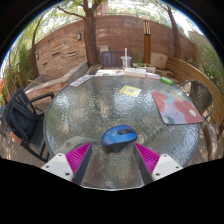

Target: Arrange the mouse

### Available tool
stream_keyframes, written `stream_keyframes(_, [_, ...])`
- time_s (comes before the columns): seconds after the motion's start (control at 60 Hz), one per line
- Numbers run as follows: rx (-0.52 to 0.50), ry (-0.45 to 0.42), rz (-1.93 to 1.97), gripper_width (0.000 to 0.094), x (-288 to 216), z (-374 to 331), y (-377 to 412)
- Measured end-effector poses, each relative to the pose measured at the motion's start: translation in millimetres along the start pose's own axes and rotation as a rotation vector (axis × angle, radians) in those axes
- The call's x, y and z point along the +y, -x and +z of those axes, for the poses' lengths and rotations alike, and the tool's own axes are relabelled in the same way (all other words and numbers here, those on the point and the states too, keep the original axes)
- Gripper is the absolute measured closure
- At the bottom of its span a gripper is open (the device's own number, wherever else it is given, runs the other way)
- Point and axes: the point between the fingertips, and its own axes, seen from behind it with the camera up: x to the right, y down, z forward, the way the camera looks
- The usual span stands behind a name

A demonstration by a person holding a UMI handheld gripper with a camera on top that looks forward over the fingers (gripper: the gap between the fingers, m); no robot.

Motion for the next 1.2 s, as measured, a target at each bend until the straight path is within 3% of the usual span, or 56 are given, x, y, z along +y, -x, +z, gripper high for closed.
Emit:
stream_keyframes(0.283, [-0.068,0.043,-0.048,0.0094,-29.9,50.2,15.8])
stream_keyframes(0.35, [-0.061,0.037,-0.083,0.0130,-33.8,57.0,18.9])
stream_keyframes(0.45, [-0.056,0.039,-0.106,0.0235,-37.1,60.9,23.1])
stream_keyframes(0.517, [-0.055,0.042,-0.115,0.0475,-38.0,63.6,23.9])
stream_keyframes(0.8, [-0.045,0.050,-0.183,0.0579,-44.5,52.6,34.5])
stream_keyframes(0.9, [-0.112,-0.052,-0.199,0.0577,-92.4,15.5,52.7])
stream_keyframes(1.017, [-0.193,-0.228,-0.155,0.0578,-186.4,-47.3,57.3])
stream_keyframes(1.1, [-0.206,-0.354,-0.110,0.0579,-264.0,-85.8,36.4])
stream_keyframes(1.2, [-0.165,-0.440,-0.062,0.0580,-315.3,-96.0,-29.5])
